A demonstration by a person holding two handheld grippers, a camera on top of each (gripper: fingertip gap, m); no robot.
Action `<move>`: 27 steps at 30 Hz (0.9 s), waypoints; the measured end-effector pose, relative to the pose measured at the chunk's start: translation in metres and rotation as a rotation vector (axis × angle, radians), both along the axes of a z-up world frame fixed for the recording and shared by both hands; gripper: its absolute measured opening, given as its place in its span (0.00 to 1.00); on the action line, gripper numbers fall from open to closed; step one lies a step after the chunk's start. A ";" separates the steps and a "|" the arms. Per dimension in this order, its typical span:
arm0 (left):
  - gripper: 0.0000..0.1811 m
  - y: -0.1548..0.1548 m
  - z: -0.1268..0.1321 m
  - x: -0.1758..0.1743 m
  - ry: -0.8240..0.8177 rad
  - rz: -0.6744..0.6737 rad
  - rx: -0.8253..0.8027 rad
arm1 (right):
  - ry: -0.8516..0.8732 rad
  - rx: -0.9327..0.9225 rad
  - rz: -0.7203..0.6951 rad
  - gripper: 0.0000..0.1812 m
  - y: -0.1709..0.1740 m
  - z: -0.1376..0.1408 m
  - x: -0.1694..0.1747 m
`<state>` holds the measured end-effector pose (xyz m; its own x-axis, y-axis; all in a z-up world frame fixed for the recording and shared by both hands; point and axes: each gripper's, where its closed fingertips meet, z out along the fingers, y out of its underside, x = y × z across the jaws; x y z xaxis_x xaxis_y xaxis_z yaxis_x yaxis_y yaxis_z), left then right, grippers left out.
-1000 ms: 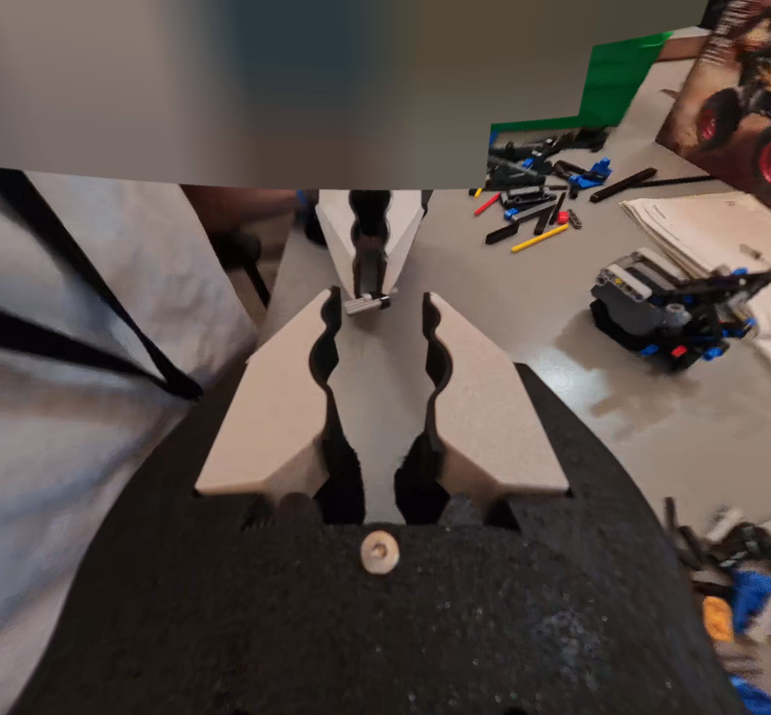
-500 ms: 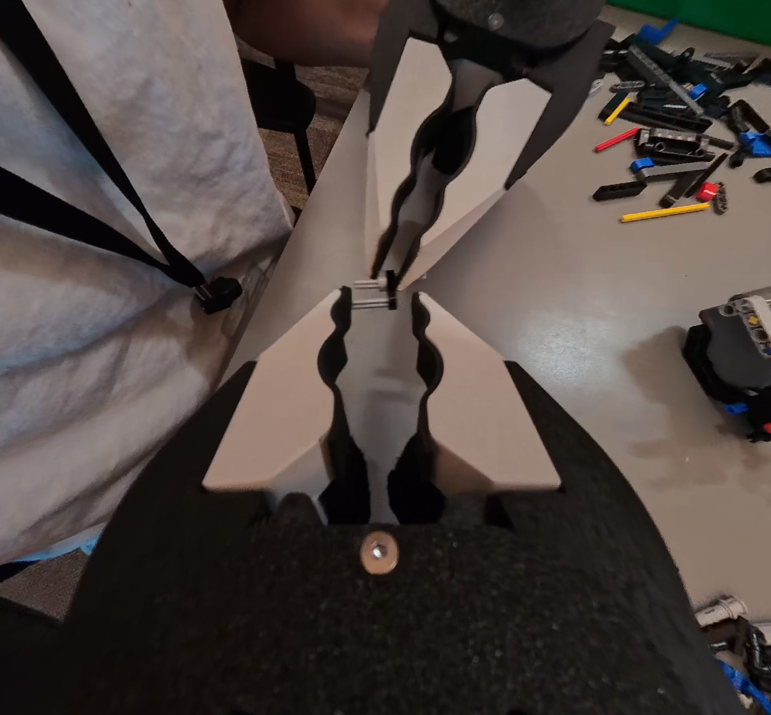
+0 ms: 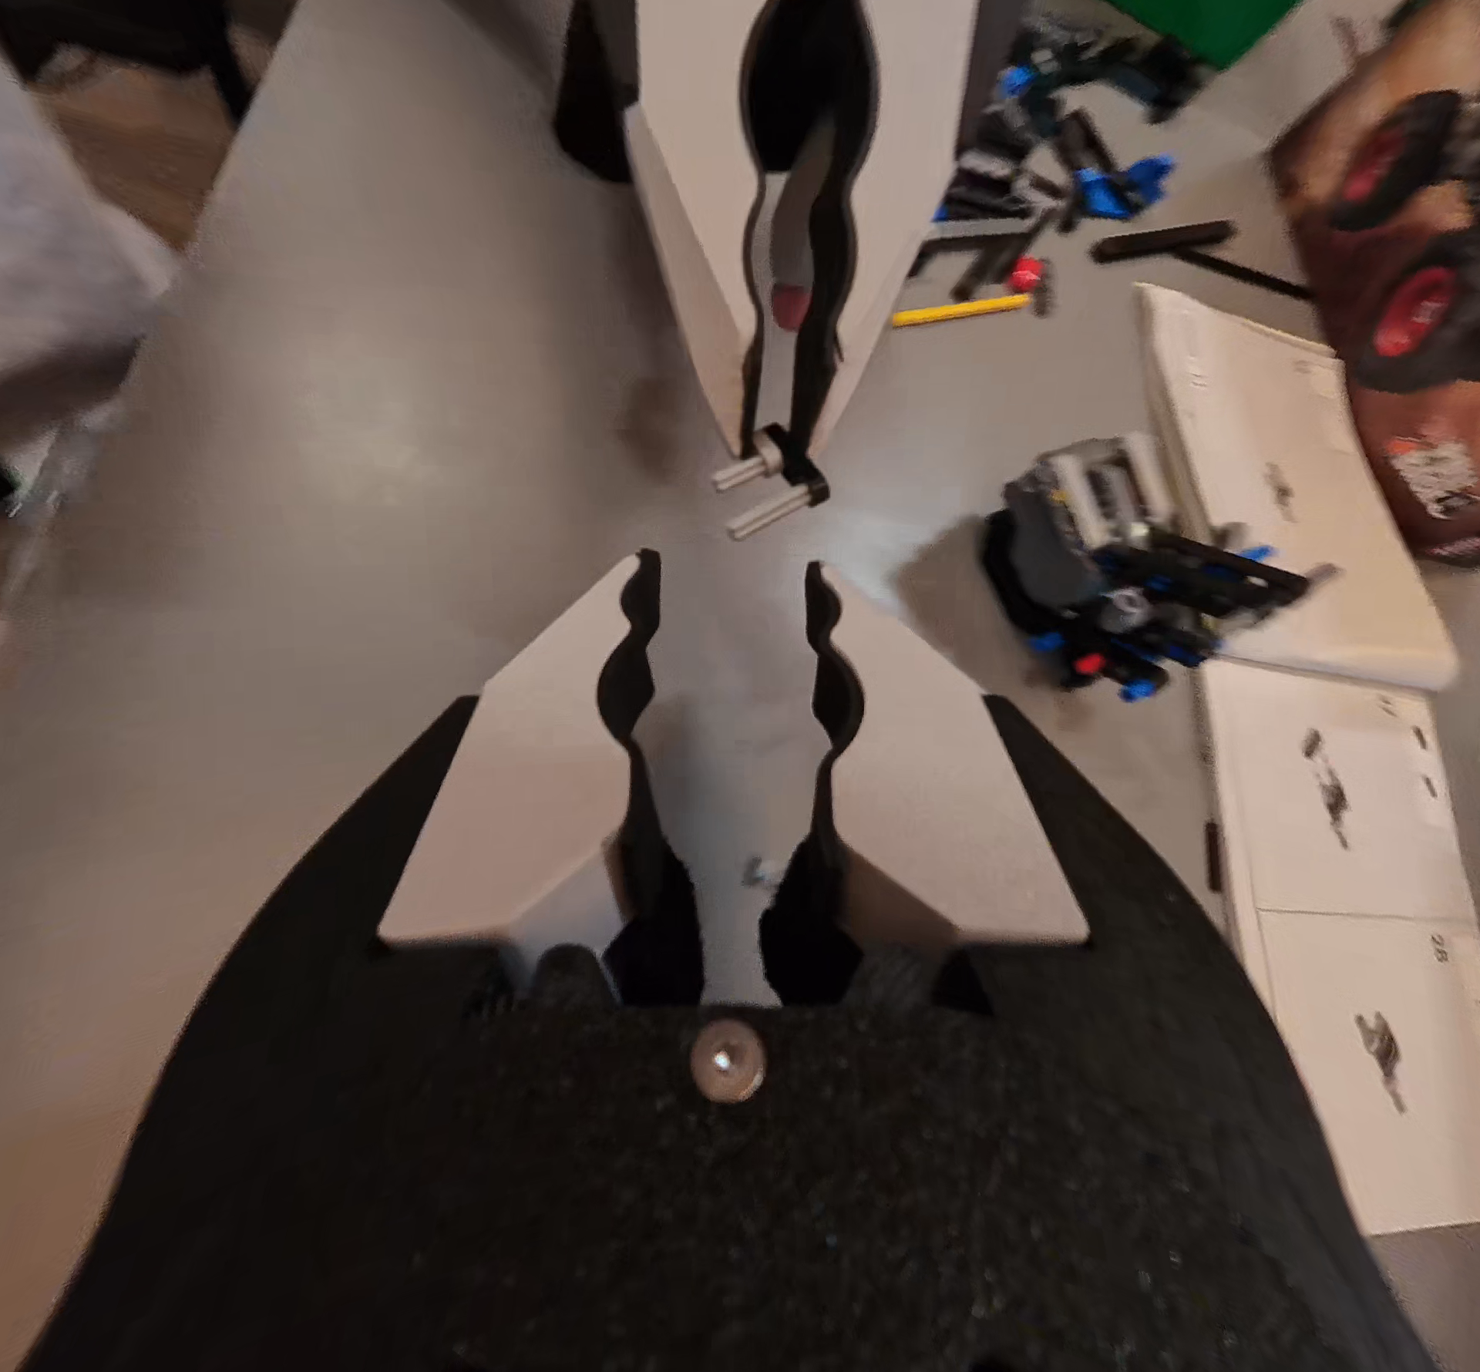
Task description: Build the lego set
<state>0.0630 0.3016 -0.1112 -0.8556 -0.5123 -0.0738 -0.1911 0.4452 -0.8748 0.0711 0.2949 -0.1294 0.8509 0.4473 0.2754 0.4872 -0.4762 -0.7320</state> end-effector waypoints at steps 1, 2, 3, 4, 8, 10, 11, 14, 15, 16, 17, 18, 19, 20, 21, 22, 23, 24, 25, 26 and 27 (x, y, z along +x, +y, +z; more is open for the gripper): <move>0.05 0.007 0.003 0.013 -0.006 0.049 -0.004 | 0.037 0.038 -0.026 0.19 0.005 0.006 0.009; 0.05 0.011 0.005 0.023 -0.003 0.074 -0.016 | 0.075 0.079 -0.052 0.20 0.010 0.011 0.018; 0.05 0.014 0.005 0.031 -0.001 0.085 -0.021 | 0.108 0.128 -0.088 0.20 0.014 0.016 0.028; 0.05 0.018 0.003 0.040 -0.016 0.112 -0.016 | 0.136 0.172 -0.135 0.20 0.016 0.020 0.039; 0.05 0.024 0.002 0.055 -0.103 0.177 -0.077 | 0.255 0.242 -0.199 0.20 0.005 0.022 0.045; 0.05 0.010 -0.002 0.038 -0.044 0.073 -0.132 | 0.243 0.236 -0.155 0.20 -0.001 0.017 0.039; 0.05 0.006 0.000 0.031 -0.036 0.028 -0.153 | 0.219 0.218 -0.117 0.20 -0.002 0.014 0.035; 0.05 0.003 -0.001 0.020 -0.038 -0.036 -0.150 | 0.241 0.172 -0.028 0.15 -0.006 0.007 0.022; 0.05 0.003 -0.003 0.019 -0.029 -0.039 -0.145 | 0.265 0.154 -0.018 0.15 -0.006 0.003 0.020; 0.05 0.002 -0.003 0.018 -0.026 -0.046 -0.145 | 0.281 0.143 -0.007 0.16 -0.006 0.000 0.017; 0.05 0.001 -0.003 0.017 -0.025 -0.053 -0.142 | 0.273 0.137 0.000 0.17 -0.005 -0.002 0.015; 0.05 0.001 -0.004 0.017 -0.025 -0.055 -0.141 | 0.246 0.142 0.001 0.17 -0.004 -0.002 0.014; 0.05 0.001 -0.004 0.017 -0.022 -0.057 -0.141 | 0.219 0.150 -0.003 0.17 -0.003 -0.001 0.014; 0.05 0.001 -0.004 0.017 -0.018 -0.056 -0.141 | 0.198 0.151 -0.006 0.17 -0.002 0.000 0.014; 0.05 0.001 -0.004 0.018 -0.017 -0.054 -0.142 | 0.179 0.146 -0.007 0.17 -0.001 0.000 0.013; 0.05 0.001 -0.004 0.018 -0.018 -0.053 -0.143 | 0.157 0.146 -0.013 0.17 0.000 0.001 0.013; 0.05 0.001 -0.004 0.017 -0.018 -0.055 -0.141 | 0.133 0.148 -0.021 0.17 0.001 0.002 0.014; 0.05 0.000 -0.005 0.017 -0.019 -0.059 -0.134 | 0.115 0.145 -0.024 0.17 0.002 0.001 0.014; 0.05 -0.001 -0.006 0.015 -0.021 -0.067 -0.124 | 0.103 0.138 -0.024 0.17 0.002 0.000 0.013; 0.05 -0.002 -0.008 0.014 -0.023 -0.079 -0.112 | 0.091 0.131 -0.022 0.17 0.002 -0.001 0.013; 0.05 -0.004 -0.009 0.012 -0.026 -0.088 -0.101 | 0.081 0.127 -0.012 0.17 0.002 -0.002 0.012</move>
<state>0.0752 0.2978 -0.1201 -0.8961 -0.4412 -0.0482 -0.1321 0.3687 -0.9201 0.0832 0.2969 -0.1317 0.8779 0.4028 0.2589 0.4186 -0.3831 -0.8234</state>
